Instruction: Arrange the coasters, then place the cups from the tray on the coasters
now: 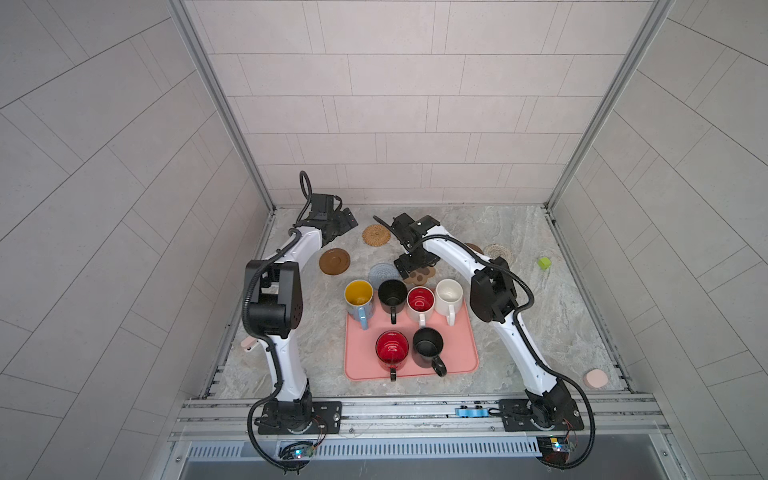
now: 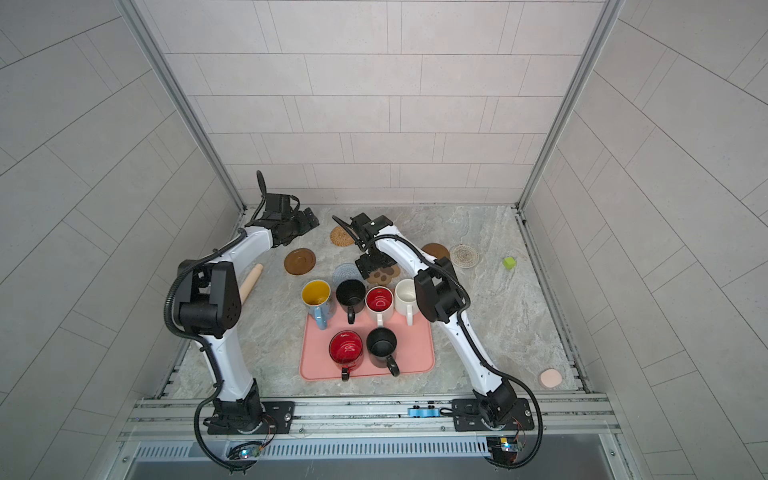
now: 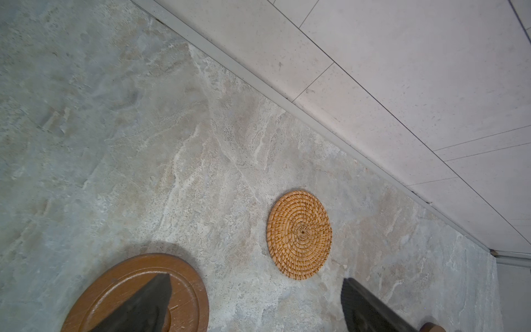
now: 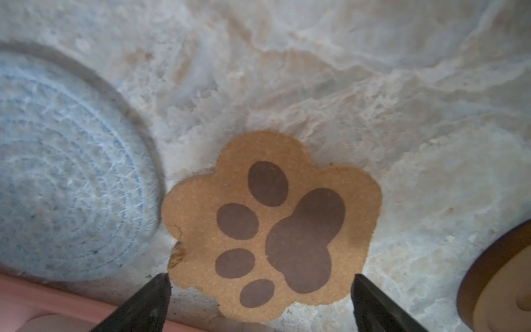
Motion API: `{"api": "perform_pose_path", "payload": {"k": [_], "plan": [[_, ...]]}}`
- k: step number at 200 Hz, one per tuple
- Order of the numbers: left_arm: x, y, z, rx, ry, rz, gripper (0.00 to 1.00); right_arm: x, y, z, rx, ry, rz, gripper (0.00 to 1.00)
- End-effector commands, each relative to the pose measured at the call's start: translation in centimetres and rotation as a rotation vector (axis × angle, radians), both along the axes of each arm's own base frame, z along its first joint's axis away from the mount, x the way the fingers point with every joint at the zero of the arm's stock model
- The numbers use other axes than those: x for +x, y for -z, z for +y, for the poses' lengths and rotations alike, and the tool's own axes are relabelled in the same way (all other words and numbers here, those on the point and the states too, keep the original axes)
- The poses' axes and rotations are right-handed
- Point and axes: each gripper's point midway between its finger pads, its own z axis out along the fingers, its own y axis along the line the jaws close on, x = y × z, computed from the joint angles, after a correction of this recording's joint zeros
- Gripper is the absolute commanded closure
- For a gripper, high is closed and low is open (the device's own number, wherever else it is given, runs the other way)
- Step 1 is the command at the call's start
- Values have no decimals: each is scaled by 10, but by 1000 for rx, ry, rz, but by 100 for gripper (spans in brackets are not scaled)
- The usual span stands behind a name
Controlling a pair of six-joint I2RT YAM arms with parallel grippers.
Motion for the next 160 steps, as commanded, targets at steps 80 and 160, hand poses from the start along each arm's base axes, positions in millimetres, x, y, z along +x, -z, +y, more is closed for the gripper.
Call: {"api": "perform_pose_path", "payload": {"k": [80,160], "plan": [[-2,-5,-1,-20,-7,-17,0,-22,9,-23,-183,-130,61,0],[-2,-7,-2,-26,-8,-26,0,4,15,-53,-387,-28,-71,0]]}}
